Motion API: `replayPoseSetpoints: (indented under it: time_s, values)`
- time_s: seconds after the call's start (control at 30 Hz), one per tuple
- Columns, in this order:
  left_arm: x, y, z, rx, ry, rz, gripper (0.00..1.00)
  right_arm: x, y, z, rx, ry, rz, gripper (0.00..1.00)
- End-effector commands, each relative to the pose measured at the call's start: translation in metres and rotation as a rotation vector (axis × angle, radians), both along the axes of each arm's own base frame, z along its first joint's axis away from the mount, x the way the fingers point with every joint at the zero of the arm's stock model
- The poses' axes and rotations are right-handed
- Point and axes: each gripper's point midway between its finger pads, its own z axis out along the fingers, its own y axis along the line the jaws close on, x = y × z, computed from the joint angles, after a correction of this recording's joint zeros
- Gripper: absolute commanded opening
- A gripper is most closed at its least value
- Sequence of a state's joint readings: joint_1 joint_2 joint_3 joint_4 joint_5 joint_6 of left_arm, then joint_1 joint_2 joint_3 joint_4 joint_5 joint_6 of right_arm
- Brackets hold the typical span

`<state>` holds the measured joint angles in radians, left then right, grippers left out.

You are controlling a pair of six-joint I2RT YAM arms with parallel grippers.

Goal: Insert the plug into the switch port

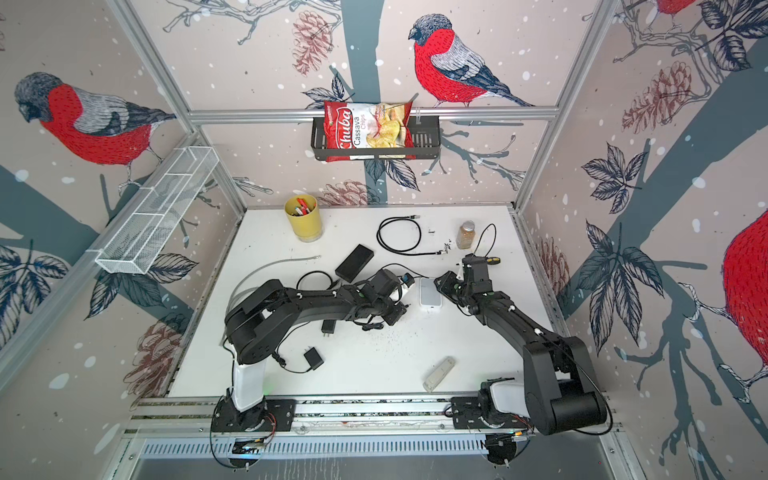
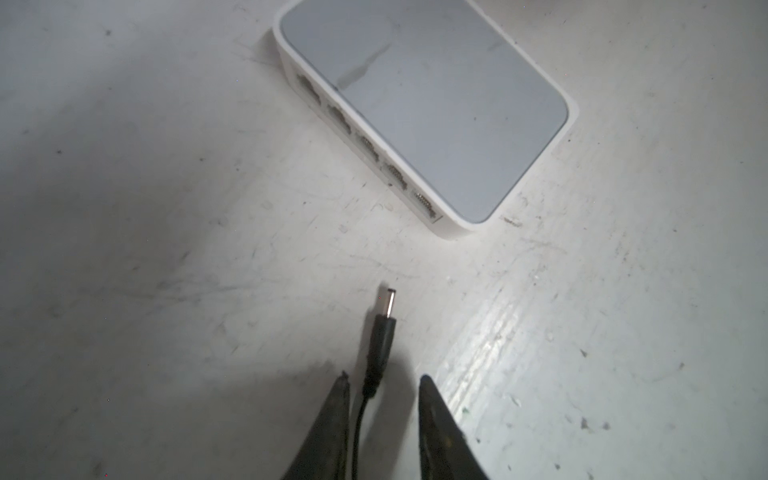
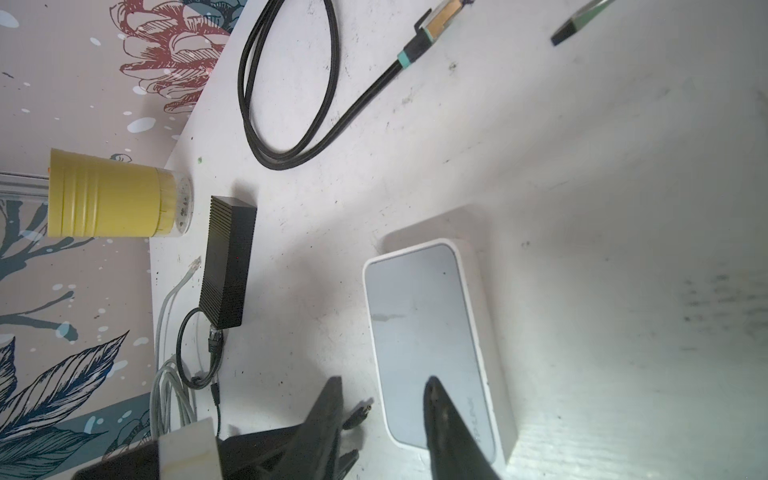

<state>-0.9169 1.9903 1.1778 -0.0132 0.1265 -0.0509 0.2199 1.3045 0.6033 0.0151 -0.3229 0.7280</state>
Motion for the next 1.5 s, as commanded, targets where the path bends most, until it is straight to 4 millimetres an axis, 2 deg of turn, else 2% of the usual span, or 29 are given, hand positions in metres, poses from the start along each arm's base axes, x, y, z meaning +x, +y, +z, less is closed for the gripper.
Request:
replayPoseSetpoints:
  time_s: [0.0, 0.3, 0.43, 0.5, 0.6, 0.83, 0.93, 1.1, 1.23, 1.47]
  values:
    - [-0.003, 0.007, -0.011, 0.075, -0.008, -0.023, 0.24, -0.003, -0.002, 0.000, -0.006, -0.006, 0.018, 0.35]
    - [-0.008, 0.014, -0.029, 0.128, 0.015, -0.034, 0.13, 0.000, -0.010, 0.004, -0.004, -0.015, 0.015, 0.34]
    - [-0.010, 0.018, -0.030, 0.132, 0.020, -0.033, 0.00, -0.001, -0.011, 0.004, -0.005, -0.020, 0.019, 0.34]
    - [-0.011, 0.018, -0.029, 0.129, 0.017, -0.035, 0.00, -0.003, -0.007, 0.003, 0.008, -0.019, 0.039, 0.34]
    - [-0.006, 0.016, -0.018, 0.096, -0.012, -0.022, 0.00, -0.005, 0.007, 0.004, 0.026, -0.016, 0.078, 0.36]
    - [0.020, 0.006, 0.052, -0.103, -0.166, 0.059, 0.00, -0.009, 0.052, 0.009, 0.079, -0.015, 0.118, 0.38]
    - [0.020, 0.005, 0.069, -0.169, -0.194, 0.063, 0.00, -0.008, 0.071, 0.010, 0.121, -0.019, 0.133, 0.40]
    - [0.019, 0.009, 0.071, -0.182, -0.194, 0.069, 0.00, -0.005, 0.094, 0.017, 0.193, -0.043, 0.132, 0.40]
    - [0.022, 0.016, 0.071, -0.198, -0.182, 0.090, 0.00, -0.006, 0.101, 0.014, 0.208, -0.023, 0.117, 0.34]
    - [0.023, 0.016, 0.073, -0.213, -0.178, 0.097, 0.00, -0.011, 0.110, 0.004, 0.252, 0.006, 0.109, 0.31]
